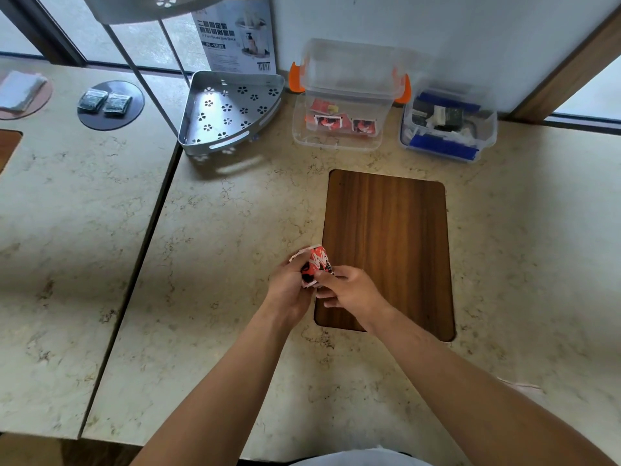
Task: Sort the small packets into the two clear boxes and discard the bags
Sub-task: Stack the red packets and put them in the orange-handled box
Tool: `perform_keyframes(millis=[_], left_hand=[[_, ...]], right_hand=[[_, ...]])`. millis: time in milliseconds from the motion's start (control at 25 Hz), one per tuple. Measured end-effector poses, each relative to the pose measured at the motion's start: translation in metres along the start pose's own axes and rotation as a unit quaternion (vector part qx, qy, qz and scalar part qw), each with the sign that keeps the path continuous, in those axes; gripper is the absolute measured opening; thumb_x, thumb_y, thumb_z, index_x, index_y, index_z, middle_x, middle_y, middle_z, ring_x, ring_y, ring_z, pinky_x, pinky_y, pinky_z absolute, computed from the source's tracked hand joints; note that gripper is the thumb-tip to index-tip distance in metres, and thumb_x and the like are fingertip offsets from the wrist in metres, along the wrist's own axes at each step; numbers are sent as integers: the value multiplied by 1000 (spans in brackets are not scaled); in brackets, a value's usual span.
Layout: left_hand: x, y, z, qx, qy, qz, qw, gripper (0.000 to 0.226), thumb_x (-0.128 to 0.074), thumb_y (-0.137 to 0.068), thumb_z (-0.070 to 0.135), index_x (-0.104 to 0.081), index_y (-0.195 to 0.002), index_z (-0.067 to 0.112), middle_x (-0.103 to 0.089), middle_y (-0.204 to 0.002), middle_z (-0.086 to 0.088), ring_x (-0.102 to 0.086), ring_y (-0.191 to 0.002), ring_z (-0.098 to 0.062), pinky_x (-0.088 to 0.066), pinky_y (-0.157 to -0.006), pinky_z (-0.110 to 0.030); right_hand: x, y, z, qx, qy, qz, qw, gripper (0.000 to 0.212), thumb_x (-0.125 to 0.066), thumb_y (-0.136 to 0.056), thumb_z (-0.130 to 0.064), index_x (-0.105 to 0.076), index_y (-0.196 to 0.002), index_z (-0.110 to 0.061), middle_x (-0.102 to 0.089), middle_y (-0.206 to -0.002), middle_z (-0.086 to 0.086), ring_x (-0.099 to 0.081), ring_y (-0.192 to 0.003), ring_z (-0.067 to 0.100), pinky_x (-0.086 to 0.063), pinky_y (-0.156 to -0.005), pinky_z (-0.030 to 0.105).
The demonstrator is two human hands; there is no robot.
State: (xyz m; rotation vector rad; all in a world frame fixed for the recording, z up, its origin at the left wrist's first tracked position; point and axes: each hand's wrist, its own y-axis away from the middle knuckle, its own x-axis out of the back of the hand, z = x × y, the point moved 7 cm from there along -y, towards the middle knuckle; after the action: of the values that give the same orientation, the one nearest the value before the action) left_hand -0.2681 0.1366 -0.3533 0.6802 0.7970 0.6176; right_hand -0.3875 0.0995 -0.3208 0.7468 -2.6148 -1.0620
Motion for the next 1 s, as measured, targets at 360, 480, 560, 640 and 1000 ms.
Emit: perform_keyframes(millis=[360,480,560,640,1000], left_hand=[[-57,-18,74,-84,-262,-34,961,25,-64,-94,9,-71,-117,3,-79,-97,-11,-72,-79,-19,-54,-69,-29],[-90,-29,112,-99,-288,-57,951,18,-60,-95,6,-72,-109,6,-76,-101,-12,-72,-90,-22,-55,-79,-31],[-113,-42,138,-121,-311,-59,941,23,-63,-94,7,-71,-115,2,-76,-107,-14,-72,-99,-27,-56,-83,-34],[-135,-58,163,-142,-331,-50,932,24,-66,-93,6,-72,-115,2,-76,-110,-16,-72,-104,-30,-57,-86,-37],[-243,-135,271,-159,-326,-24,931,12,-62,-88,7,-68,-97,2,-76,-97,-21,-76,-88,-37,-62,-83,-49]], right_hand=[[49,-33,-70,67,-5,76,995,38,-69,-93,-20,-59,-130,-16,-71,-111,5,-74,-93,18,-62,-84,35],[68,-49,-113,113,11,106,988,45,-73,-90,-22,-58,-132,-14,-71,-113,4,-74,-90,15,-62,-76,27],[80,-61,-146,144,30,126,981,43,-74,-89,-23,-59,-128,-13,-72,-111,3,-74,-88,13,-61,-71,21],[91,-76,-180,177,48,139,973,40,-74,-88,-23,-62,-125,-12,-73,-110,3,-73,-89,12,-60,-72,21],[140,-161,-326,280,150,224,921,34,-78,-82,-26,-71,-112,-12,-75,-102,2,-74,-88,20,-61,-84,44]])
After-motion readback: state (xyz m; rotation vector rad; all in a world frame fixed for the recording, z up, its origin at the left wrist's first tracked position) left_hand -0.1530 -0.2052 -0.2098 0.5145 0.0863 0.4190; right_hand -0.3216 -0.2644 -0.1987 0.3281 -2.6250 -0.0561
